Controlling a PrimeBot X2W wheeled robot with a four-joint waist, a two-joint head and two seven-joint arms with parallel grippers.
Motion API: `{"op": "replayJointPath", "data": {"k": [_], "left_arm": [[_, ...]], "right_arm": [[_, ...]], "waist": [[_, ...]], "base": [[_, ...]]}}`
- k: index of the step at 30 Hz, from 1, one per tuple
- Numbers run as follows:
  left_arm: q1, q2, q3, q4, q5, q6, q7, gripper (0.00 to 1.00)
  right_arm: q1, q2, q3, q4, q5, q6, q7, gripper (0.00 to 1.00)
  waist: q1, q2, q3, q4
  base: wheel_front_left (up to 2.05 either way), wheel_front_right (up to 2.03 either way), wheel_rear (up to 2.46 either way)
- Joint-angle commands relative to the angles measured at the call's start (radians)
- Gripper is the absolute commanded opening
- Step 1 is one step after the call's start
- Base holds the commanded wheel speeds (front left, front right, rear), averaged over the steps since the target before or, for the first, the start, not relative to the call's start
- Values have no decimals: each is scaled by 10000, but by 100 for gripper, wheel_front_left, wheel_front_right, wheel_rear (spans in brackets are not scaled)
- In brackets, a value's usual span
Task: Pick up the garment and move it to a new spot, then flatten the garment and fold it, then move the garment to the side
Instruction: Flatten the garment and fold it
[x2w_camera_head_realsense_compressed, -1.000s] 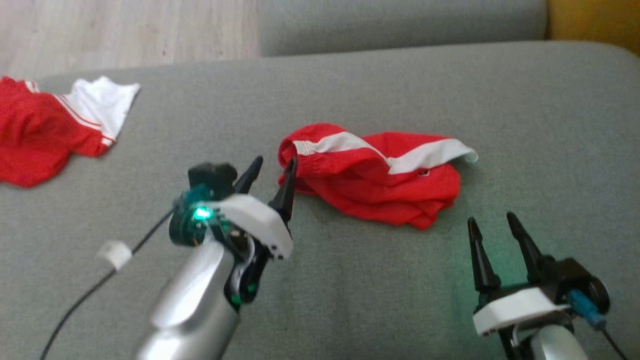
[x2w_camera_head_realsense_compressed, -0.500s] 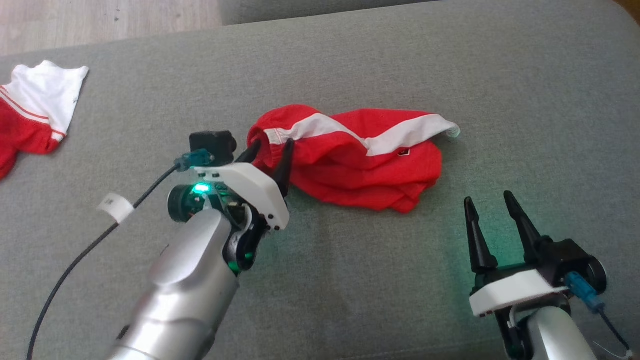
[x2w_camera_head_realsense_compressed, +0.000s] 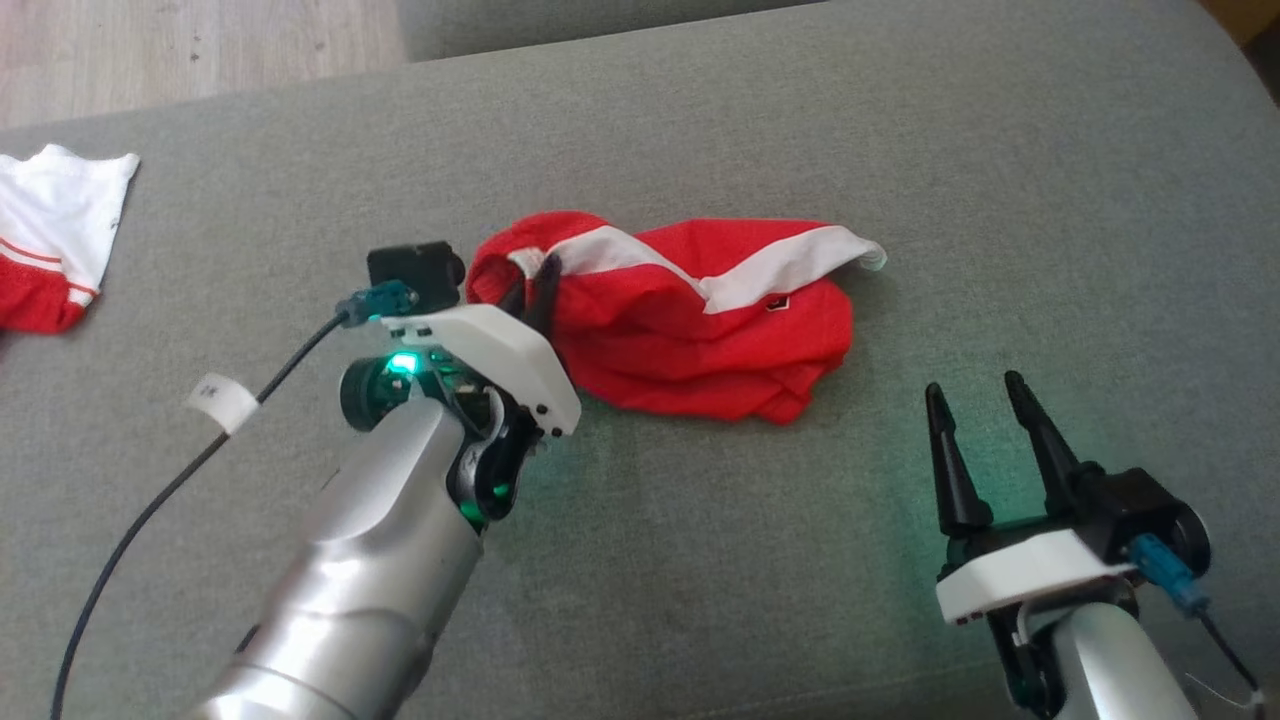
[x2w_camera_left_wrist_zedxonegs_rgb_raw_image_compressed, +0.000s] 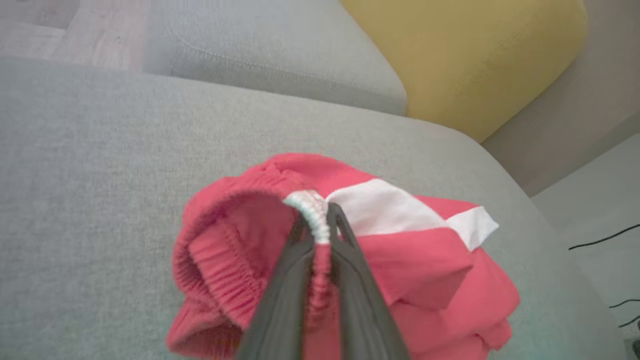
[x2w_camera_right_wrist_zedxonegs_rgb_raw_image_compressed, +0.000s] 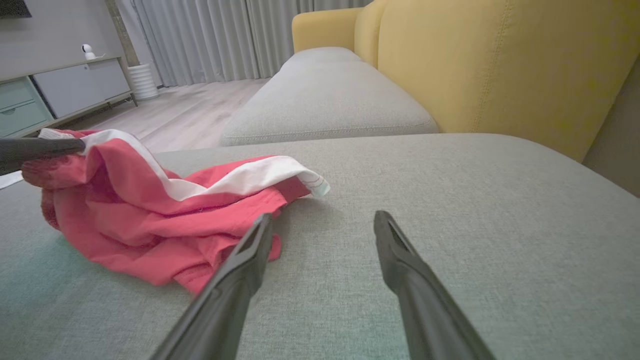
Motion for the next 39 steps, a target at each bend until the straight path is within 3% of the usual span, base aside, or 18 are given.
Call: {"op": "replayJointPath", "data": {"k": [1, 3, 12, 20, 24, 28, 39], "left_arm": [[-573, 104, 189, -263, -93, 36, -288, 9], [-456, 104, 197, -293, -148, 29, -603, 0], [948, 325, 86, -849, -39, 2, -1729, 0], [1522, 407, -51, -1402, -17, 181, -1861, 0], [1512, 398, -87, -1605, -9, 268, -1841, 0], [1377, 425, -135, -1802, 62, 326, -1818, 0], [1088, 465, -314, -2394, 216, 432, -1705, 0]], "right_arm": [[-302, -56, 111, -315, 31, 75, -107, 100], [-280, -56, -20, -321, 1, 75, -107, 100], [-966, -56, -950, 57, 183, 75, -107, 100], [-2870, -56, -1292, 1918, 47, 75, 501, 100], [-3817, -56, -1329, 2902, -763, 75, 943, 100], [-4641, -56, -1412, 3808, -302, 75, 975, 100], [-6103, -56, -904, 6266, -930, 75, 1082, 100]], "waist": [[0, 0, -27, -3], [0, 0, -53, 38], [0, 0, -124, 490], [0, 0, -68, 754], [0, 0, 25, 791], [0, 0, 201, 850], [0, 0, 737, 1150]], "base": [[0, 0, 0], [0, 0, 0], [0, 0, 0], [0, 0, 0], [0, 0, 0], [0, 0, 0], [0, 0, 0]]}}
